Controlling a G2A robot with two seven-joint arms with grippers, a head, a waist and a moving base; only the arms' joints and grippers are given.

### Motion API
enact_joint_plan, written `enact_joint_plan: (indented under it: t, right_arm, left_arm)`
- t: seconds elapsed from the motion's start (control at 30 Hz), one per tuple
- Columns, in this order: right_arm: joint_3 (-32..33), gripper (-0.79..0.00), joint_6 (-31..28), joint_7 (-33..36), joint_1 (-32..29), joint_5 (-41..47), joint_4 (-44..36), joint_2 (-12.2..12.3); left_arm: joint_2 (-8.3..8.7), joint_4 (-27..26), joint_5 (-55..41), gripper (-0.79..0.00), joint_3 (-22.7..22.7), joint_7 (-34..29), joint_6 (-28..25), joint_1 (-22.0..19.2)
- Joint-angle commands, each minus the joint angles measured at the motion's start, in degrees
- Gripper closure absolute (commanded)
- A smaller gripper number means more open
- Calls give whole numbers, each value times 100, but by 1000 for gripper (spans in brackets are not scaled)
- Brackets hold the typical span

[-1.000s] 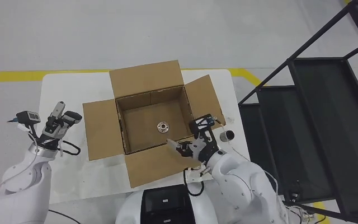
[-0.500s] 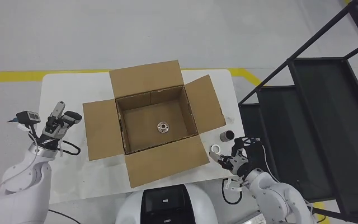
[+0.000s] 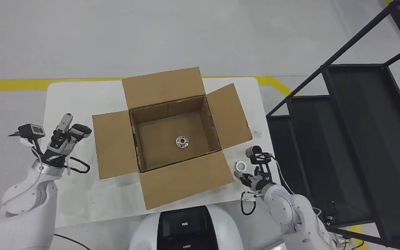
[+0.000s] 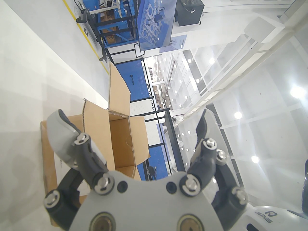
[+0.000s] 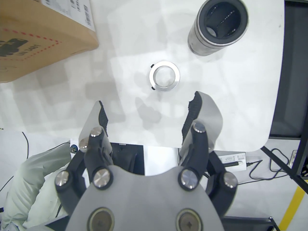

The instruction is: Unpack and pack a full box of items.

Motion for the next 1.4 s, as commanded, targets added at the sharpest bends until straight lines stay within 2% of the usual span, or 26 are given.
enact_joint_plan:
  t: [0.0,0.17,0.23,0.27,0.33,0.43,0.67,0.9,1.17,1.23,1.33,1.37]
  right_arm:
    - [-111,-637,133,10,171,-80,200,-8]
    - [-311,-653,428,-82,539,-168,666,-34]
    - [-357,-613,502,-160,648,-107,801,-46]
    - [-374,-582,557,-198,694,-85,869,-51]
    - [-396,-422,632,-272,769,29,967,-63]
    - [-370,-348,666,-308,802,177,1014,-66]
    - [-264,-311,720,-264,743,277,1025,-46]
    - [-342,-308,773,-225,897,316,1267,-46]
    - [-407,-265,835,-229,1057,379,1517,-47]
    - [-411,-212,843,-230,1060,378,1530,-44]
    - [-393,-18,841,-243,1021,398,1445,-36]
    - [-374,0,817,-253,985,439,1378,-33]
  left_arm:
    - [0,0,0,-785,0,0,0,0]
    - [0,0,0,-785,0,0,0,0]
    - [0,0,0,-785,0,0,0,0]
    - [0,0,0,-785,0,0,0,0]
    - [0,0,0,-785,0,0,0,0]
    - [0,0,0,-785,0,0,0,0]
    - [0,0,0,-785,0,0,0,0]
    - [0,0,0,-785,0,0,0,0]
    - [0,0,0,-785,0,0,0,0]
    - [0,0,0,-785,0,0,0,0]
    - [0,0,0,-785,0,0,0,0]
    - [0,0,0,-785,0,0,0,0]
